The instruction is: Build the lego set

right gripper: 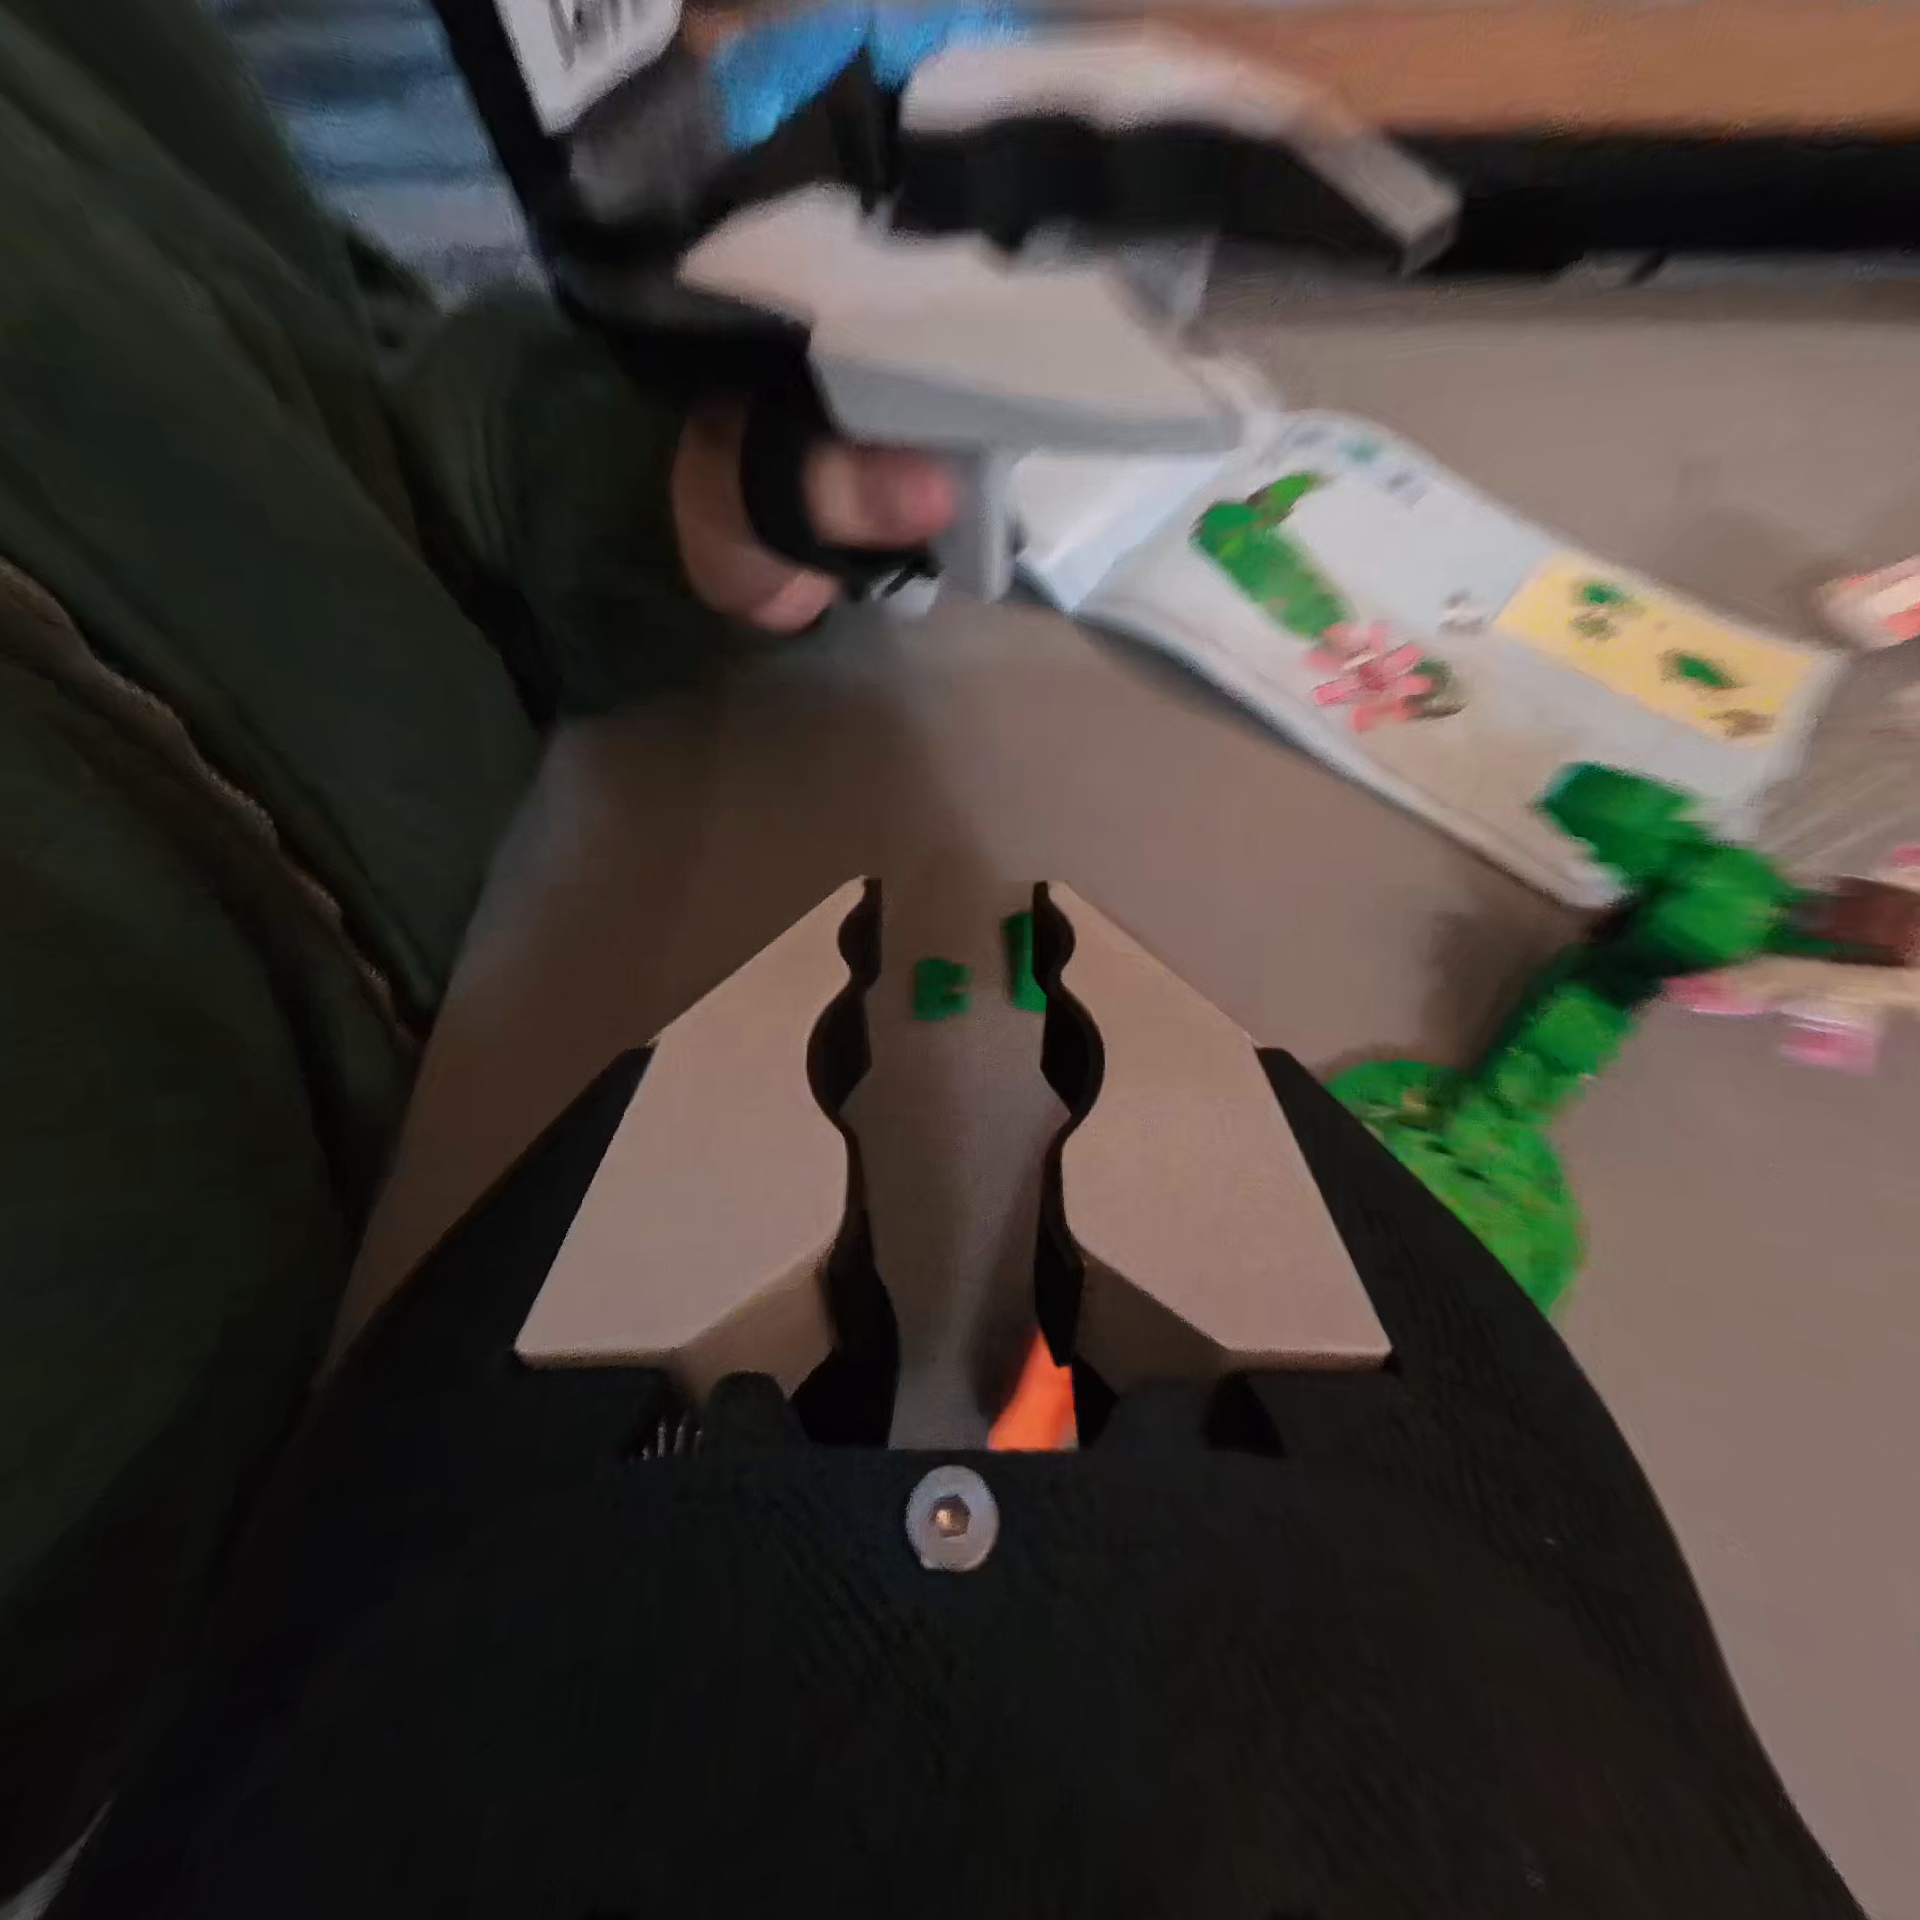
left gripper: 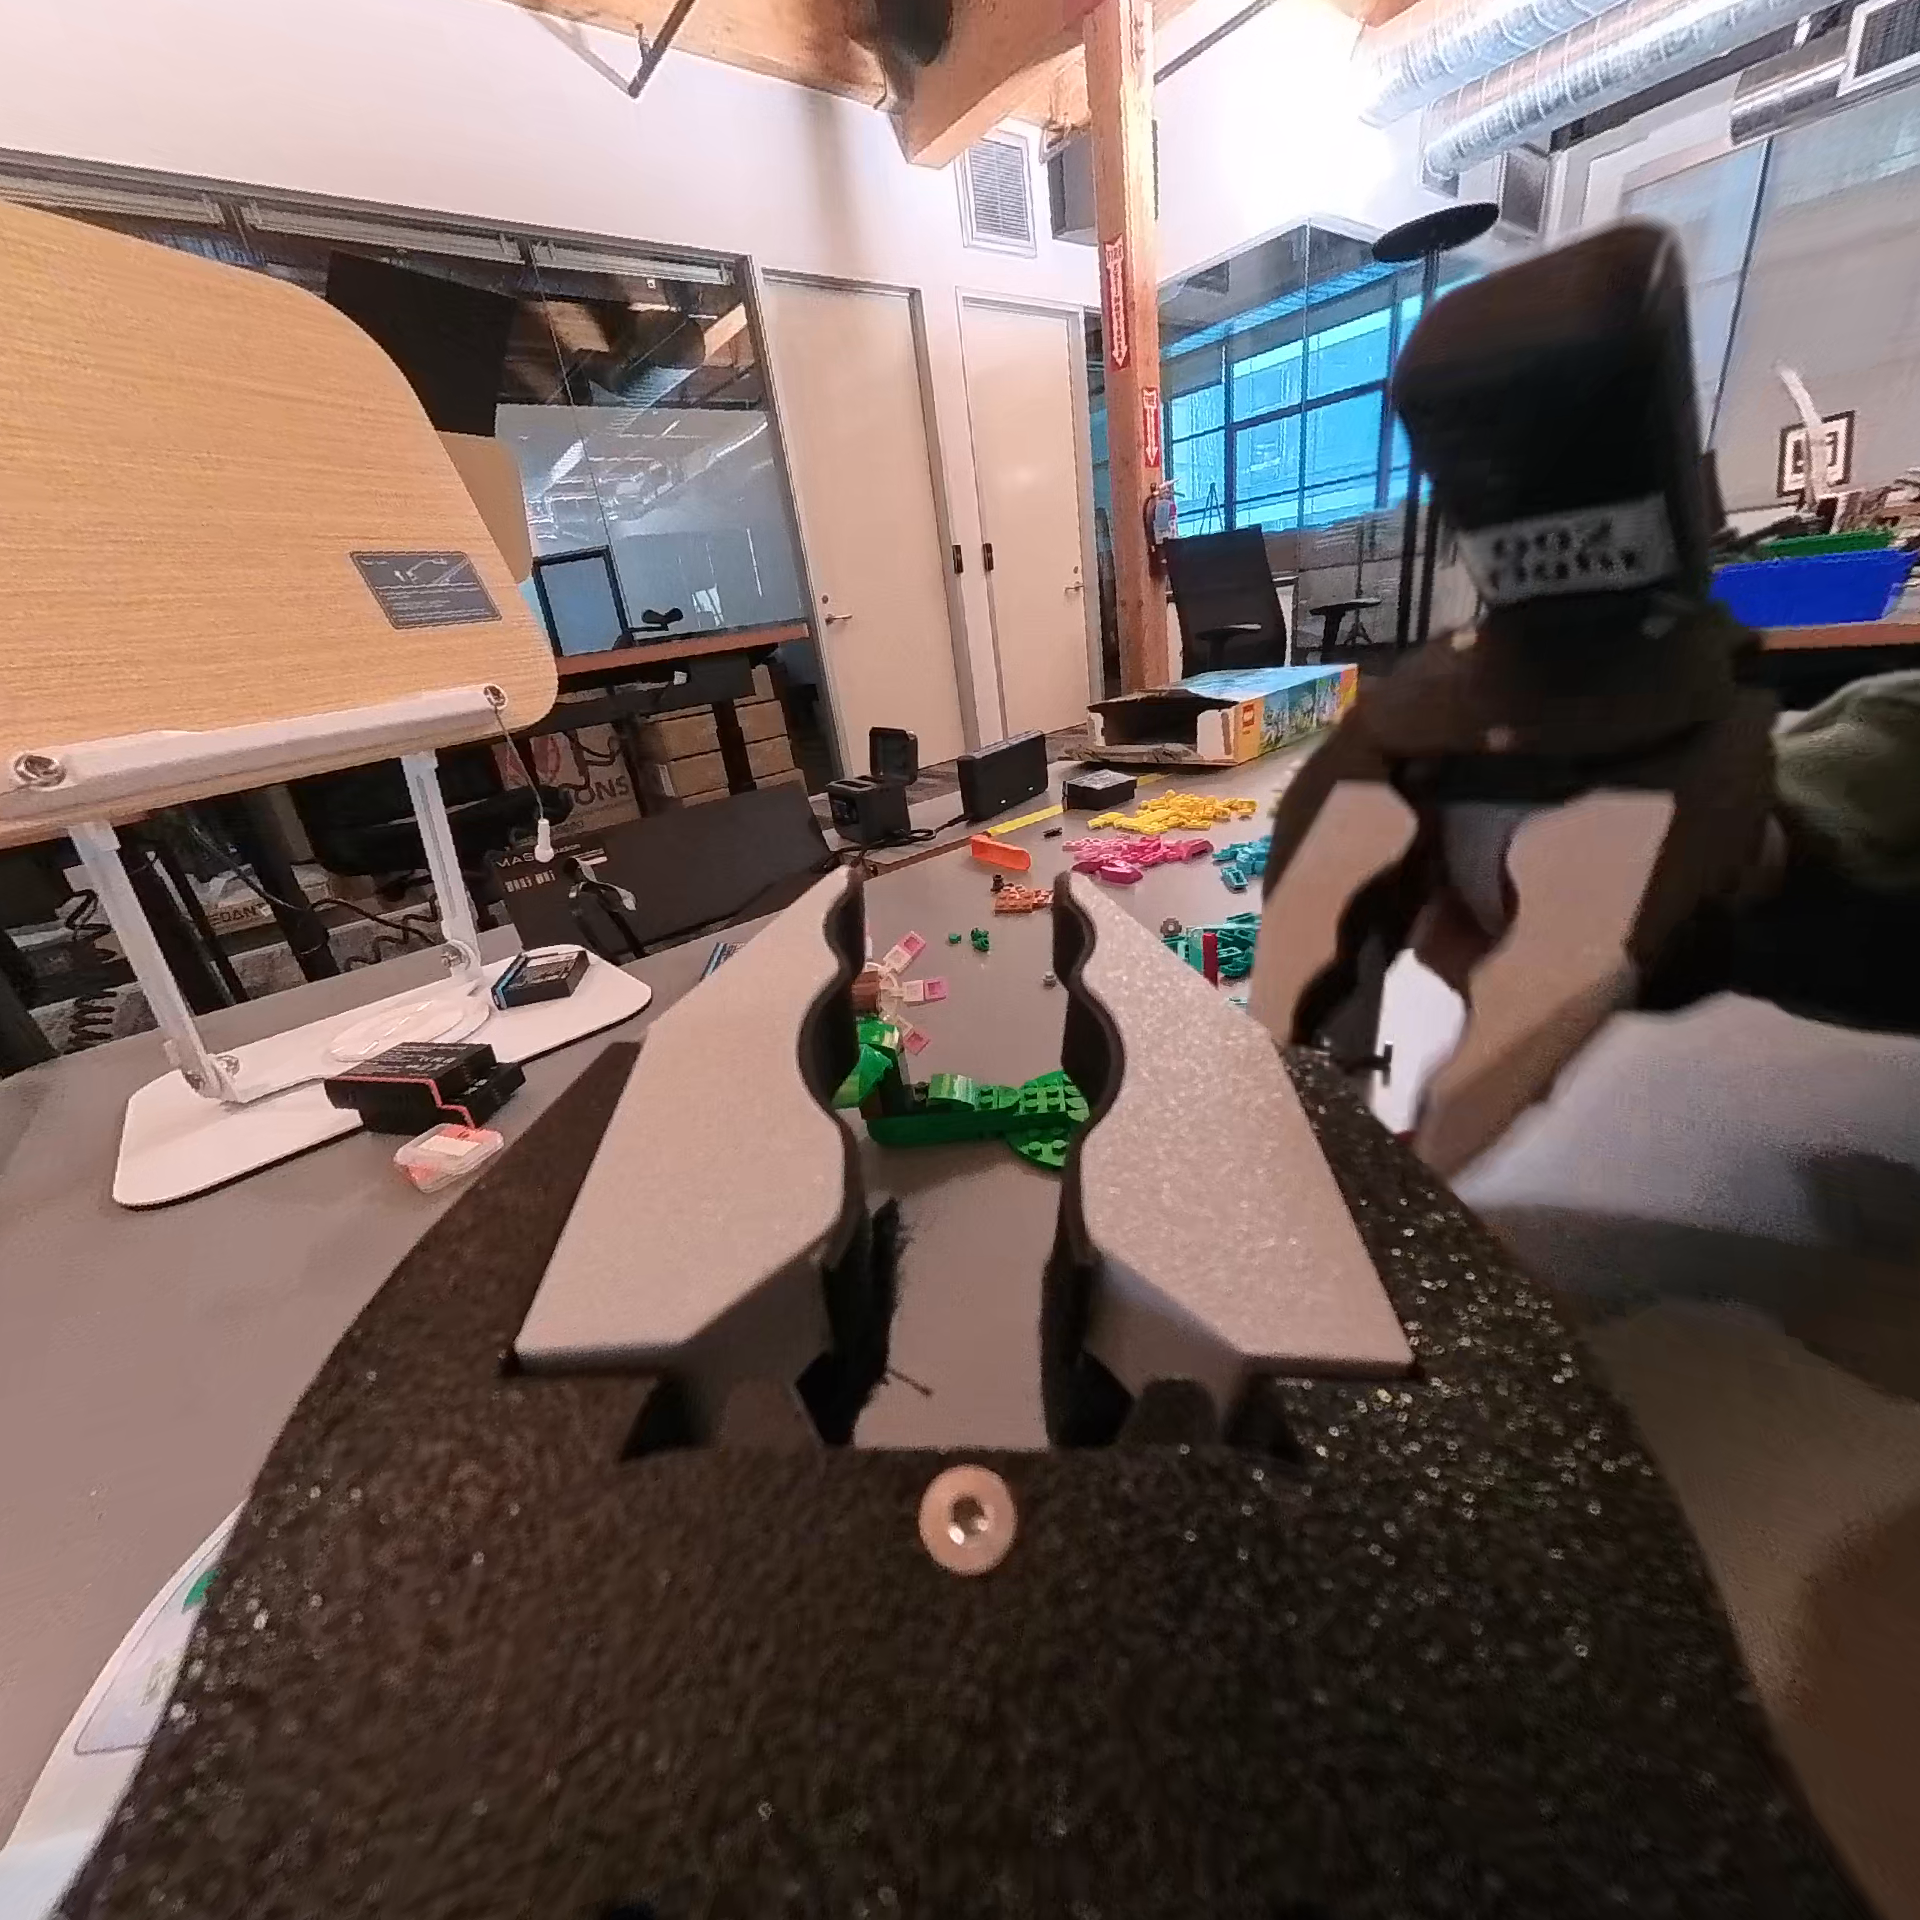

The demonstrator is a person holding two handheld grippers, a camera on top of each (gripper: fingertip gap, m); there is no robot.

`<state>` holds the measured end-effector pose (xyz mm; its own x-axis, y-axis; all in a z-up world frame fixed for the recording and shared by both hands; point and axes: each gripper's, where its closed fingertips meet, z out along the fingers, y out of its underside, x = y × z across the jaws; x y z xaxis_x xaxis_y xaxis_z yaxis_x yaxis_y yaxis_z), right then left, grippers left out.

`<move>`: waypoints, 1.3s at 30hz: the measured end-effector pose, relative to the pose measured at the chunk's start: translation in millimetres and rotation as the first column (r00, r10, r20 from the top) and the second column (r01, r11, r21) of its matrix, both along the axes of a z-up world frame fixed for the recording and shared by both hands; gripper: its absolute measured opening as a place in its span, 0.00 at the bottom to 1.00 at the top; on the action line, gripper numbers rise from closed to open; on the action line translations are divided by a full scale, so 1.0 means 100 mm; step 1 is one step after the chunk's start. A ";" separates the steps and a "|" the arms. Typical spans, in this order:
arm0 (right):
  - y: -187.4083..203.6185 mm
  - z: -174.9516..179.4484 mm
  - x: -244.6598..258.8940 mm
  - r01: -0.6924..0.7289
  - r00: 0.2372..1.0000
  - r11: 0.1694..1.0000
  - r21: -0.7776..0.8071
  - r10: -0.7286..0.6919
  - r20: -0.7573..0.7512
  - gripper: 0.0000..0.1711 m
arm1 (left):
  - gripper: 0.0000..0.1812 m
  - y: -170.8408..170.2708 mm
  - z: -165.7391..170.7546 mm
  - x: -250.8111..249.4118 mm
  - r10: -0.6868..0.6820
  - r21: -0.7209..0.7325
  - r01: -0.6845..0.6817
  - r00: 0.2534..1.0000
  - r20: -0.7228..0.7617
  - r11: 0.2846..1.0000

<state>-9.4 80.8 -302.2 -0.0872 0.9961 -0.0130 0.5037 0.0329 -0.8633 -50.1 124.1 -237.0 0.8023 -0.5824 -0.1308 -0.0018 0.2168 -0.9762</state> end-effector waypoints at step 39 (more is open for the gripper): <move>3.09 -0.21 1.51 0.736 0.659 0.675 0.041 -0.729 0.186 0.08 | 0.17 0.02 -0.02 0.00 0.011 -0.006 -0.011 1.000 -0.018 1.000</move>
